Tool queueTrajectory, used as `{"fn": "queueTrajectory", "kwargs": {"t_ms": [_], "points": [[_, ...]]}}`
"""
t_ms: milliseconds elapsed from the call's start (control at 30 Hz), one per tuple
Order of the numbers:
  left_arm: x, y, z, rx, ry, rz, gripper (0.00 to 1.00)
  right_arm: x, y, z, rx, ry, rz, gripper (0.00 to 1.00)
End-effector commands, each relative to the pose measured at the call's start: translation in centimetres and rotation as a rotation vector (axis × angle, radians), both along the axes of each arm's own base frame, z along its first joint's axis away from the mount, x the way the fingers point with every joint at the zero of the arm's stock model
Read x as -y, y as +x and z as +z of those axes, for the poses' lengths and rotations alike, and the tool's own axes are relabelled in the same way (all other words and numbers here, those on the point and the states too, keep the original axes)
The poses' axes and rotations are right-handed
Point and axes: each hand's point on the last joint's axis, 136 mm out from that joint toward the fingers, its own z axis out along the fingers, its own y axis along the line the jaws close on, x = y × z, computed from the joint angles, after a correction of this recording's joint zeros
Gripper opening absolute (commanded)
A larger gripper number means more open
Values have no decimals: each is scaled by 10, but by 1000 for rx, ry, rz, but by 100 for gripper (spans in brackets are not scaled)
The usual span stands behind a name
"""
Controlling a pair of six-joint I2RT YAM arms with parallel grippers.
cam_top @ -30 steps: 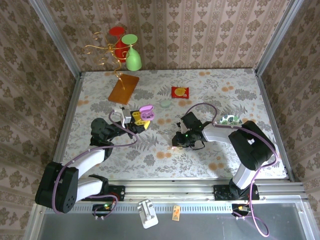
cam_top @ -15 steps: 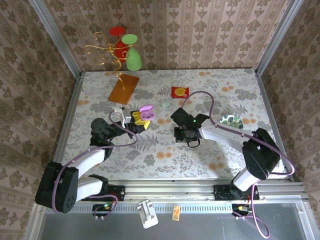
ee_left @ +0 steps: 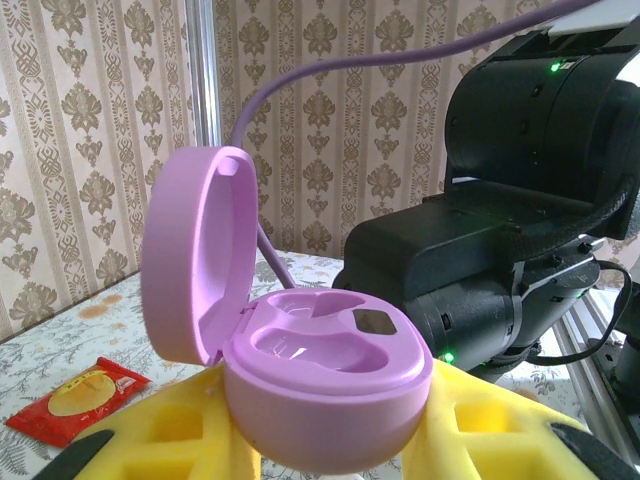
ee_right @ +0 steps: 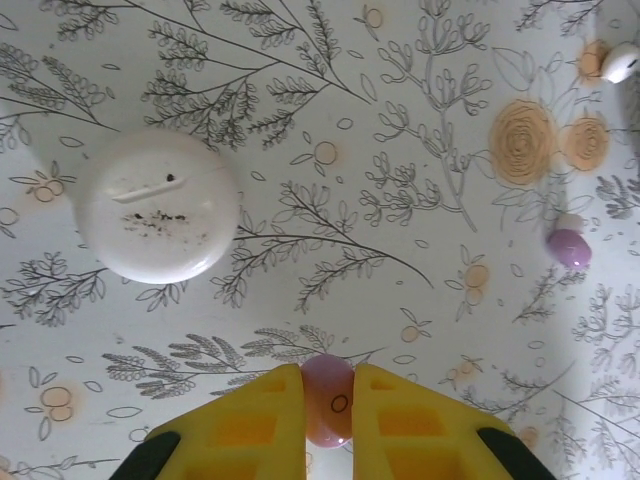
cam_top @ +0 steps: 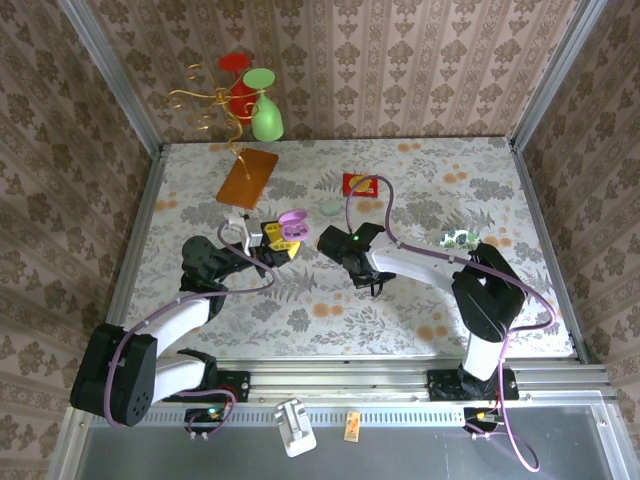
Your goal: Insert wireless bluetooth earbuds into charging case
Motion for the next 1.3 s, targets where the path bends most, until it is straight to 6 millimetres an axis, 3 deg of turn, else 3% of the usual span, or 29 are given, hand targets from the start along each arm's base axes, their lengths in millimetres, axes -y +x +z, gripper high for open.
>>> {"fn": "queueTrajectory", "kwargs": {"t_ms": [0,300,467,667,1067,1267], "points": [[-1,-4,6,54,-1,-11,26,14,3,13,39,-96,-23,15],[1,5,-5,59,20,21,26,13,9,40,82,-91,-29,14],[-1,17,-15,77,46,82,26,0,14,64,136,-24,-19,14],[1,32,-30,92,76,138,26,-41,21,102,207,201,44,13],[15,40,-37,93,63,104,26,-127,24,180,304,706,256,14],[22,38,-38,97,65,86,26,-153,33,192,316,788,298,13]]}}
